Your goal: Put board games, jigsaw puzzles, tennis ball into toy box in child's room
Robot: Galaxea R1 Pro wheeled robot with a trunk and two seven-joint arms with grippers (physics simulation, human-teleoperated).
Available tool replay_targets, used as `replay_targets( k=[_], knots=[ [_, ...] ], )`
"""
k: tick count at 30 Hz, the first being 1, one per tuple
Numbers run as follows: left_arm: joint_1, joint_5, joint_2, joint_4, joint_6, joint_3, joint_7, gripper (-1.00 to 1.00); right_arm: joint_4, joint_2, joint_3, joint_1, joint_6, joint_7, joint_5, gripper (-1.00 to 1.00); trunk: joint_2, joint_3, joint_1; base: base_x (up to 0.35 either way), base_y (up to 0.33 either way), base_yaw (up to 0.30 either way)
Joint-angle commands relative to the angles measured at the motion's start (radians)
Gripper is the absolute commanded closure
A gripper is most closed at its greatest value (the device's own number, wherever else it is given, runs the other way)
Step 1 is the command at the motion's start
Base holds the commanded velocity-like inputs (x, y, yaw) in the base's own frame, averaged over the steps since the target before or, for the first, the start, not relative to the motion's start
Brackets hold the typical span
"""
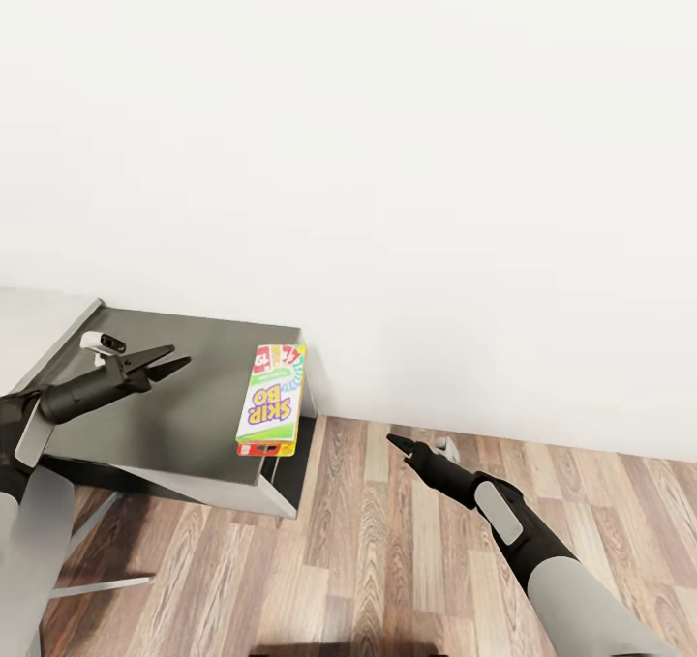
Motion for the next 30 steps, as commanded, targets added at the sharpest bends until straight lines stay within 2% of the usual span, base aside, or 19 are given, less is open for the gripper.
replay_targets(
  k=[1, 24, 27, 30],
  knots=[
    [-0.001, 0.000, 0.000, 0.000, 0.011, 0.000, -0.003, -1.00, 0.000, -0.001, 0.003, 0.000, 0.006, -0.001, -0.009, -1.00, -0.002, -0.001, 0.001, 0.000, 0.000, 0.024],
    [0.010, 0.001, -0.005, -0.042, 0.015, -0.006, -0.003, -1.00, 0.000, -0.001, 0.004, 0.000, 0.006, -0.001, -0.009, -1.00, -0.002, -0.001, 0.001, 0.000, 0.000, 0.001],
    [0.007, 0.001, -0.008, -0.070, 0.028, -0.022, 0.000, -1.00, 0.000, 0.005, 0.007, 0.000, 0.005, -0.002, -0.009, -1.00, -0.002, -0.001, 0.001, 0.000, 0.000, 0.000],
    [-0.004, 0.001, -0.009, -0.125, 0.097, -0.040, 0.001, -1.00, 0.000, 0.015, 0.018, 0.000, 0.001, -0.003, -0.007, -1.00, -0.002, -0.001, 0.001, 0.000, 0.000, 0.000]
  ],
)
